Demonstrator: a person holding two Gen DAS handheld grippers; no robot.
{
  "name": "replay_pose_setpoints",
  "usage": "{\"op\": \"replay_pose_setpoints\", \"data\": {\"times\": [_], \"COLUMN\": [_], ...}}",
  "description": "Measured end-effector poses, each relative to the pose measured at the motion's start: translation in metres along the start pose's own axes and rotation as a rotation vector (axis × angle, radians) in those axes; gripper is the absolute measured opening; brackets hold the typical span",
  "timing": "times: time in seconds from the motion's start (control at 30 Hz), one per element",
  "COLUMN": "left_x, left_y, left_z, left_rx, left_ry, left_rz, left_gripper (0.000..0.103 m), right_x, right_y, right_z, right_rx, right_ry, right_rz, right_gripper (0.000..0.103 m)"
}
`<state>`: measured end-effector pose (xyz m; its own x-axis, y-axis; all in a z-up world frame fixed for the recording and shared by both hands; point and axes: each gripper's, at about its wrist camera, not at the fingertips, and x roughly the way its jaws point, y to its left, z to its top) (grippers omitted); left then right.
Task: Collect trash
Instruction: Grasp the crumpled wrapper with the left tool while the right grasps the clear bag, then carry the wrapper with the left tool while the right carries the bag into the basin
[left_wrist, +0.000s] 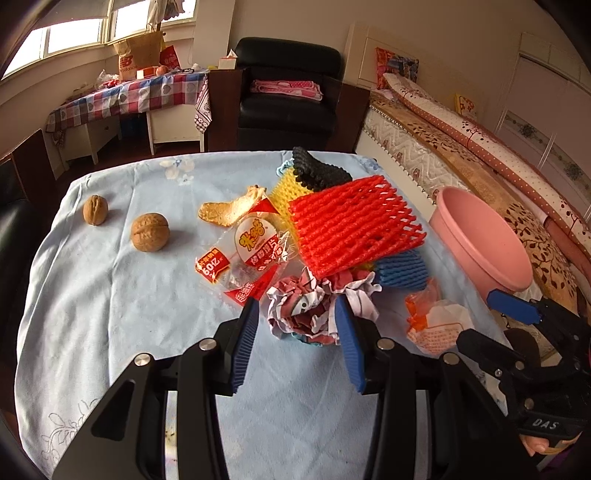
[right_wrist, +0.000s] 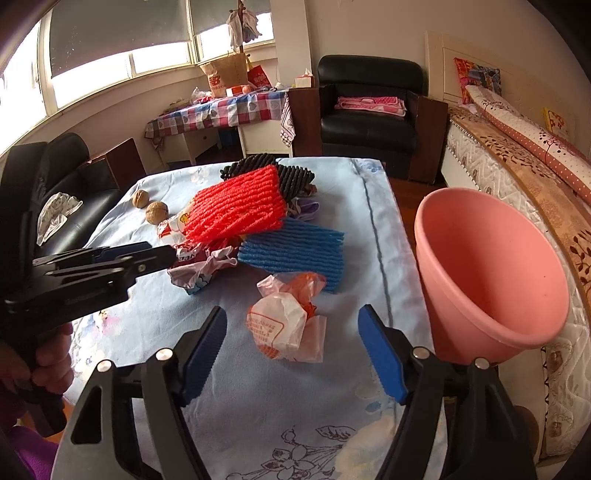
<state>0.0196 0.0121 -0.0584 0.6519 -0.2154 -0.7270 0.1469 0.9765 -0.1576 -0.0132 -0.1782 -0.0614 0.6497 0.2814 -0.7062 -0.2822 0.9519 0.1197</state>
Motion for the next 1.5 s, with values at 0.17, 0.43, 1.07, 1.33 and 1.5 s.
{"op": "replay_pose_setpoints", "data": {"times": [0.17, 0.43, 1.07, 1.33, 1.5], "left_x": [0.019, 0.014, -0.079, -0.064, -0.037], "left_y": [-0.002, 0.004, -0.025, -0.087, -0.131], "left_z": [0.002, 0.000, 0.004, 0.034, 0.052], "left_rx": [0.013, -0.003, 0.069, 0.139, 0.191], "left_ry": [0.039, 0.026, -0.121, -0.152, -0.135], "left_rz": [0.013, -0.009, -0.174, -0.274, -0.306], "left_gripper": [0.028, 0.018, 0.018, 0.018, 0.018], "right_x": [0.011, 0.026, -0.036, -0.058, -0.062], "right_y": [-0.002, -0.008, -0.017, -0.063, -0.109], "right_z": [0.001, -0.002, 0.004, 0.012, 0.017], "right_rx": [0.010, 0.033, 0.044, 0.136, 0.239], "right_ry": [0.032, 0.093, -0.048, -0.119, -0.141], "right_rz": [0.017, 0.056, 0.099, -0.008, -0.097], "right_gripper": [0.067, 0.045, 0.038, 0.038, 0.038]}}
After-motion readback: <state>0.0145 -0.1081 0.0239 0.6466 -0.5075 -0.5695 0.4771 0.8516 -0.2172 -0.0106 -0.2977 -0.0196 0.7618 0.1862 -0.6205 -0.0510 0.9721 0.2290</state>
